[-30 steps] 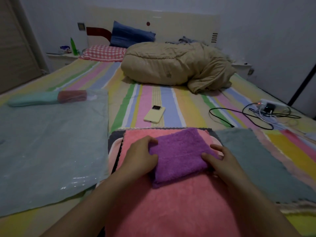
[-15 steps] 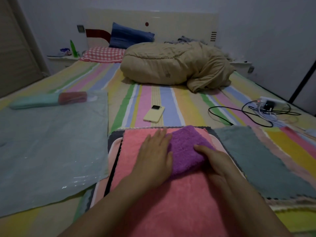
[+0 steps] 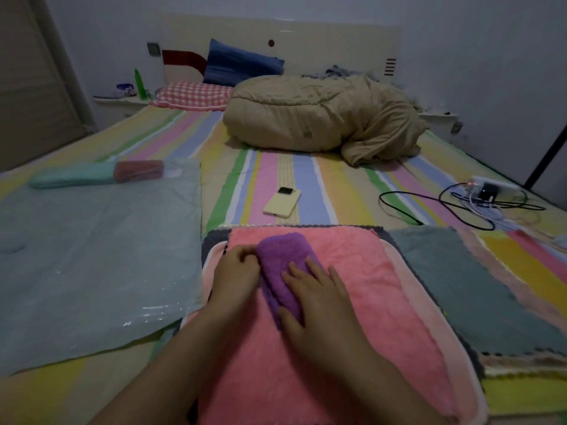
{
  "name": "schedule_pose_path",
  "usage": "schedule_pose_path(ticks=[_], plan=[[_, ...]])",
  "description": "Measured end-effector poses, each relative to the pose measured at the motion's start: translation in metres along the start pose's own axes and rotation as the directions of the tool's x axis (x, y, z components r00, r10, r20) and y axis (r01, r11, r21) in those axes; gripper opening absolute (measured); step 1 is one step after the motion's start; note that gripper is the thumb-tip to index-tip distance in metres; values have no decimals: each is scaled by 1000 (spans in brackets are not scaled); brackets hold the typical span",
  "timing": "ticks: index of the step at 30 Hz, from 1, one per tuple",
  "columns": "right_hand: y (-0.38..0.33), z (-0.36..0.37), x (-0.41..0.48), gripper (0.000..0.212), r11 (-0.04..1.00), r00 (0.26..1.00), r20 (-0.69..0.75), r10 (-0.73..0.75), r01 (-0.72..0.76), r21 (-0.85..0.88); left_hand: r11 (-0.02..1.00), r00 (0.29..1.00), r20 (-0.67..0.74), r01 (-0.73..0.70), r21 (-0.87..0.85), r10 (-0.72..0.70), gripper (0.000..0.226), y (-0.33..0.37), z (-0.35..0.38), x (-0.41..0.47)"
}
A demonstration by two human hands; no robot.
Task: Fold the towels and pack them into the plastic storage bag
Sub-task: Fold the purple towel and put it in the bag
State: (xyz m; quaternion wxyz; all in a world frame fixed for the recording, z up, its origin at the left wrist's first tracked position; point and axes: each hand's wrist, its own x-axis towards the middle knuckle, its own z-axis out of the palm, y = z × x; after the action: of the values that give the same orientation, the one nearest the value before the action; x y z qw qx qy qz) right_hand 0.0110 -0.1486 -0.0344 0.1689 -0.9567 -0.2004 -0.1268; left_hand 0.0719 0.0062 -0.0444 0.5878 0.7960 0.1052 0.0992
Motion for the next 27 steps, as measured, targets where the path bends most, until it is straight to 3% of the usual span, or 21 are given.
schedule_pose_path(ticks=[2,3,5,7,8,9,11,14,17,20,23,27], plan=[[-6,-1,-1,72,998,999,35,-5,7,-58,995,997,28,80,-59,-78,32,-3,-6,7],[-7,-4,1,78,1000,997,70,11,-9,-26,992,994,40,106,-70,-103,44,-1,-8,8],[-6,-16,11,78,985,996,78,47,-59,161,988,989,71,138,-67,-133,58,5,-10,7],[2,-23,22,50,930,983,-57,173,-144,338,985,978,122,171,-3,-169,64,15,-10,7],[10,-22,27,32,921,965,-91,247,-205,331,984,972,154,174,44,-179,71,16,-10,11],[15,-22,31,29,915,949,-63,310,-280,291,979,964,181,180,98,-196,77,18,-11,15],[25,-16,37,51,872,897,173,407,-438,219,967,949,237,164,196,-209,77,24,-13,21],[30,-10,46,69,789,832,346,433,-536,300,945,897,371,130,301,-242,48,30,-20,28],[25,-10,52,64,775,861,307,407,-503,383,974,847,489,141,175,-210,45,36,-26,29],[5,-9,50,53,839,945,122,304,-326,436,989,837,529,142,41,-142,38,41,-37,27],[-21,-4,44,31,950,987,-38,159,-142,277,973,807,564,228,-26,-174,8,42,-57,23],[-65,3,44,16,984,987,-52,151,-146,98,964,839,506,261,-48,-201,14,38,-91,19]])
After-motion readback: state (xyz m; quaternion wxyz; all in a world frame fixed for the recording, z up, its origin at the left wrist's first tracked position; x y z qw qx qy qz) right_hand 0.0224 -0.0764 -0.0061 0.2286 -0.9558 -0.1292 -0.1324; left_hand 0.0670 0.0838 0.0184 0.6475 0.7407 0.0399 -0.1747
